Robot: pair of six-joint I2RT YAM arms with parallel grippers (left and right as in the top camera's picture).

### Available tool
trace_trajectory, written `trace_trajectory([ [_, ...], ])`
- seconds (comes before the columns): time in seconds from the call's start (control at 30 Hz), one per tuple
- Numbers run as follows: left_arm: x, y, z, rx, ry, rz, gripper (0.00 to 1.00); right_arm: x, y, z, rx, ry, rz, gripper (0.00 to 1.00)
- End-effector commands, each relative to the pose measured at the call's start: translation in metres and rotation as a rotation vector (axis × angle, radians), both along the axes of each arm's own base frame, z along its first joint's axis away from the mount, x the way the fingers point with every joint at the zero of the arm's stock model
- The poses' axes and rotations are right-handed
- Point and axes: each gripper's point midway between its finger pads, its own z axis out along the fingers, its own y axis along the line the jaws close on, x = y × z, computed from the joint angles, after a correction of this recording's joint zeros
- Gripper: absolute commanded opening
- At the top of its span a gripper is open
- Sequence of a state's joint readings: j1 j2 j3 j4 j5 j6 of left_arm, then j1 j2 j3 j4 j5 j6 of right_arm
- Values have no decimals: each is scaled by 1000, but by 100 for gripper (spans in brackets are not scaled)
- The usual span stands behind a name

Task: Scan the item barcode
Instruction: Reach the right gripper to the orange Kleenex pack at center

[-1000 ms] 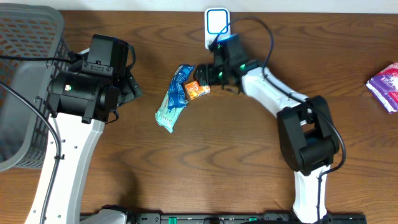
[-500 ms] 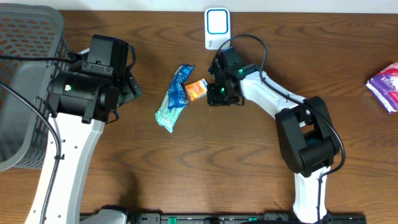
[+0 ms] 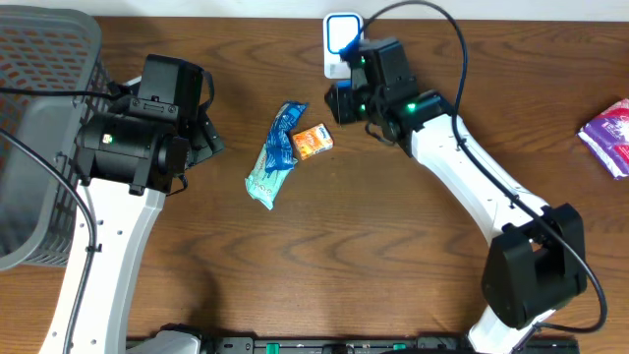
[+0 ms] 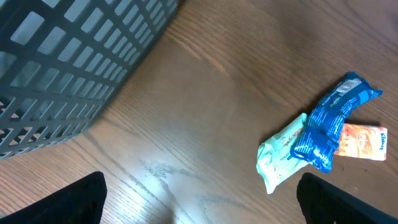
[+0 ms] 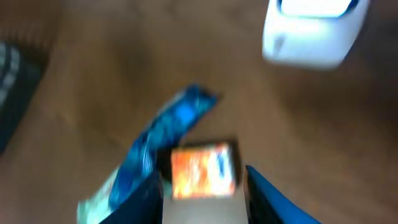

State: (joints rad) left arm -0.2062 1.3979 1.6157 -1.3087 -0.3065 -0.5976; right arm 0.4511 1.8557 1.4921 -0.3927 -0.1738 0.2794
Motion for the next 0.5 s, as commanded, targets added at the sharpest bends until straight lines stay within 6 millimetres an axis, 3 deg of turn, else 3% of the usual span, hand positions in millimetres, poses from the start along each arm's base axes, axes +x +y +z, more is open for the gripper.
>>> trace_trajectory([
  [0.0,1,4,2,22,-2,2,98,16,-4,-33,-25,29,-78,34],
  [0.2,1,4,2,22,-1,2,98,35,14,-85,57,80,-112,35],
  [0.3,1,4,2,22,-1,2,98,33,29,-106,102,119,-50,39],
  [0.47,1,4,2,22,-1,2,98,23,28,-130,81,188,-41,36],
])
